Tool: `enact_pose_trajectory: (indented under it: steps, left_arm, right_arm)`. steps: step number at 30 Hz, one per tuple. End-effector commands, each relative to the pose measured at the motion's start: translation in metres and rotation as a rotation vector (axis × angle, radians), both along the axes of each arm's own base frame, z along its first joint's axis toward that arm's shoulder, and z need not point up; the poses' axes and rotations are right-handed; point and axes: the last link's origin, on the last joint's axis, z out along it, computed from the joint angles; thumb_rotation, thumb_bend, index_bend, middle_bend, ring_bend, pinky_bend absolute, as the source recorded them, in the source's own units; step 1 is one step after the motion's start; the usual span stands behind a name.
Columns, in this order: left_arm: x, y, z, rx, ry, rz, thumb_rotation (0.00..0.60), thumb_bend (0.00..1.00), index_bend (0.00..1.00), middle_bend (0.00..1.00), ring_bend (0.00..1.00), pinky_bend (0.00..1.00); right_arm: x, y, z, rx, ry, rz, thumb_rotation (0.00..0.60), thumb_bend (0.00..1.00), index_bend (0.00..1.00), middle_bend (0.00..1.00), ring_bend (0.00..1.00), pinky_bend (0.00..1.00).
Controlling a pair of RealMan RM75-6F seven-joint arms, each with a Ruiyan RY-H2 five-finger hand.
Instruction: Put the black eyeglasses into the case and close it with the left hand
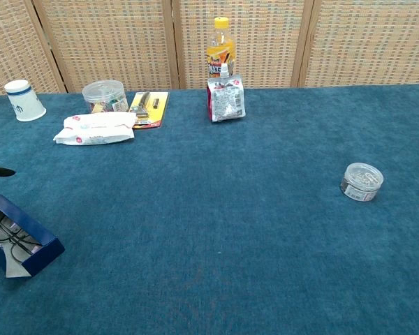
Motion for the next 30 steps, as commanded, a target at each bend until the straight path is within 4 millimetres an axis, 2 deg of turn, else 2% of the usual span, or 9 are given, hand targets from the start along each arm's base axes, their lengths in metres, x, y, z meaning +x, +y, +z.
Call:
enact_pose_trajectory:
  steps: [1,7,14,16,20,21,23,30]
  left_arm:
    - [0.008,0.014,-0.005,-0.016,-0.012,0.013,0.600,0.52,0.80,0.00,0.00,0.00]
    - [0.016,0.035,-0.013,-0.039,-0.039,0.046,0.600,0.52,0.80,0.00,0.00,0.00]
    - [0.018,0.045,-0.020,-0.054,-0.029,0.064,0.600,0.51,0.79,0.00,0.00,0.00]
    - [0.017,0.045,-0.021,-0.062,-0.028,0.065,0.600,0.50,0.70,0.00,0.00,0.00]
    - [0.017,0.045,-0.021,-0.063,-0.044,0.064,0.600,0.48,0.12,0.00,0.00,0.00]
    - [0.018,0.046,-0.020,-0.057,-0.050,0.062,0.600,0.48,0.03,0.00,0.00,0.00]
    - [0.019,0.047,-0.018,-0.044,-0.066,0.054,0.600,0.47,0.00,0.00,0.00,0.00]
    - [0.025,0.052,-0.001,0.009,-0.116,0.004,0.600,0.45,0.00,0.00,0.00,0.00]
  right_arm:
    - [0.000,0.000,0.000,0.000,-0.001,0.000,0.600,0.00,0.00,0.00,0.00,0.00]
    - [0.000,-0.001,0.000,0.002,-0.002,-0.001,0.600,0.00,0.00,0.00,0.00,0.00]
    - [0.000,0.000,0.000,0.004,0.000,-0.001,0.600,0.00,0.00,0.00,0.00,0.00]
    - [0.000,0.000,0.000,0.003,0.000,-0.001,0.600,0.00,0.00,0.00,0.00,0.00]
    - [0.000,0.000,0.000,0.003,0.000,-0.001,0.600,0.00,0.00,0.00,0.00,0.00]
    - [0.000,0.000,0.000,0.003,0.000,-0.001,0.600,0.00,0.00,0.00,0.00,0.00]
    - [0.000,0.000,0.000,0.003,0.000,-0.001,0.600,0.00,0.00,0.00,0.00,0.00]
    - [0.000,0.000,0.000,0.004,0.004,-0.001,0.600,0.00,0.00,0.00,0.00,0.00]
